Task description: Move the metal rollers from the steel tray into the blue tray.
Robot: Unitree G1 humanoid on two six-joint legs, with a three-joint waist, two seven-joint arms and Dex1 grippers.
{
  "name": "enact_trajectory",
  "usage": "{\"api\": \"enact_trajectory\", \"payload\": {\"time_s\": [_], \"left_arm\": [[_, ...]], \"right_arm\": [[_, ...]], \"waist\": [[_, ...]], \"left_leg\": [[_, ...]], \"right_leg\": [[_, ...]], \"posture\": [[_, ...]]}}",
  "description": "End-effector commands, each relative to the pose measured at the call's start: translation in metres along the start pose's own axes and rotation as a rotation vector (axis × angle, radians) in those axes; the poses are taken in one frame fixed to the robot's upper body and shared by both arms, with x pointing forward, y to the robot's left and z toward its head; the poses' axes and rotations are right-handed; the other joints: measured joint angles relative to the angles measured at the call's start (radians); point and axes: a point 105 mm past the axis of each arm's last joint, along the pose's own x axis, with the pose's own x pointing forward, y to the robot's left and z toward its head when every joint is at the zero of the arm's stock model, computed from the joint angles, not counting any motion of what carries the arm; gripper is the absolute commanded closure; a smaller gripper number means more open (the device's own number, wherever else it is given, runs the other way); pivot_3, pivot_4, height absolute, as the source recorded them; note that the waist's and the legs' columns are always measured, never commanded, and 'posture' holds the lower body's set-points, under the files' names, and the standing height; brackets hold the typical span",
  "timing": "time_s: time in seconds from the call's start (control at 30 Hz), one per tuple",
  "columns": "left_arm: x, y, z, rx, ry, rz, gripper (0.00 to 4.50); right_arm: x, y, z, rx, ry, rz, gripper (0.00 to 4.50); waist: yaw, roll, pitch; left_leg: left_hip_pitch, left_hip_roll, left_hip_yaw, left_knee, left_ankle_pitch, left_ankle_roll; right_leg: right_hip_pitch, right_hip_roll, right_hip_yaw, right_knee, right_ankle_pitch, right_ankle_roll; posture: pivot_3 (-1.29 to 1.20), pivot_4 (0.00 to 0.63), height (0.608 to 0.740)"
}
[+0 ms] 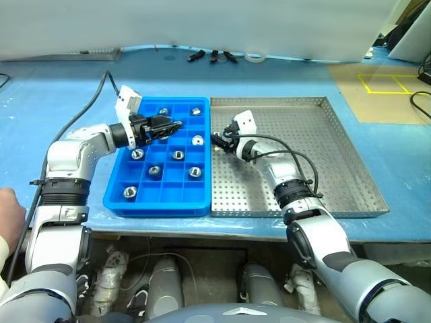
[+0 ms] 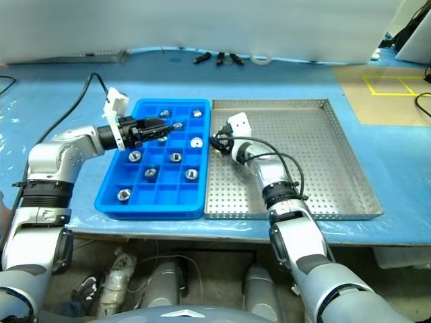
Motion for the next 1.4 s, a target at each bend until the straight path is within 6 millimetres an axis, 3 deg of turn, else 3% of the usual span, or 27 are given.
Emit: {"api": "enact_trajectory", "payload": {"time_s": [0.03,0.1,0.37,0.77,1.0,1.13,1.23,1.4], "left_arm": [[0.000,-0.003,0.013,0.049,-0.025,-0.011,1.45],[0.000,-0.003,0.012,0.049,-0.023,-0.012,1.44],[0.002,-0.002,0.010,0.050,-0.015,-0.014,1.44],[0.005,0.001,0.008,0.051,-0.006,-0.013,1.44],[0.005,0.001,0.008,0.053,-0.005,-0.013,1.44],[0.006,0.002,0.008,0.053,-0.009,-0.013,1.44],[0.008,0.002,0.009,0.053,-0.013,-0.015,1.44],[0.012,0.000,0.009,0.053,-0.015,-0.024,1.44]], "right_arm": [[0.002,0.009,-0.033,0.027,0.112,0.012,1.44],[0.002,0.010,-0.033,0.034,0.108,0.014,1.89],[0.001,0.009,-0.037,0.069,0.115,0.001,4.48],[-0.005,0.007,-0.028,0.056,0.092,0.015,4.48],[-0.033,0.033,0.005,0.099,0.010,0.281,4.48],[-0.043,0.013,0.035,0.057,-0.094,0.194,4.48],[-0.041,-0.010,0.043,0.036,-0.126,0.066,3.85],[-0.027,-0.027,0.041,0.004,-0.110,-0.091,2.21]], "waist": [[0.000,0.000,0.000],[0.000,0.000,0.000],[0.003,0.000,0.000],[0.008,0.000,0.000],[0.013,0.000,0.000],[0.011,0.000,0.000],[0.010,0.000,0.000],[0.008,0.000,0.000]], "left_leg": [[0.000,0.000,0.000,0.000,0.000,0.000],[0.002,0.000,0.000,-0.001,0.000,0.000],[0.006,0.000,0.000,-0.002,0.000,0.000],[0.000,0.000,0.001,-0.004,0.000,0.000],[-0.007,0.000,0.001,-0.004,-0.001,0.001],[-0.012,0.000,0.000,-0.003,0.001,-0.001],[-0.012,-0.001,0.000,-0.003,0.001,-0.002],[-0.012,-0.001,0.000,-0.003,0.001,-0.002]], "right_leg": [[0.000,0.000,0.000,0.000,0.000,0.000],[0.001,0.000,0.001,0.000,0.000,0.000],[0.003,0.000,0.002,0.000,0.000,-0.001],[-0.001,0.000,0.001,-0.002,0.000,-0.001],[-0.005,0.000,-0.001,-0.006,0.001,-0.001],[-0.010,0.000,-0.002,-0.005,0.001,0.000],[-0.011,0.000,-0.001,-0.004,0.001,-0.001],[-0.011,0.000,-0.001,-0.004,0.001,-0.001]], "posture": [[-0.08,0.150,0.740],[-0.08,0.150,0.740],[-0.09,0.150,0.740],[-0.10,0.150,0.740],[-0.11,0.150,0.740],[-0.11,0.150,0.740],[-0.12,0.150,0.740],[-0.13,0.150,0.740]]}}
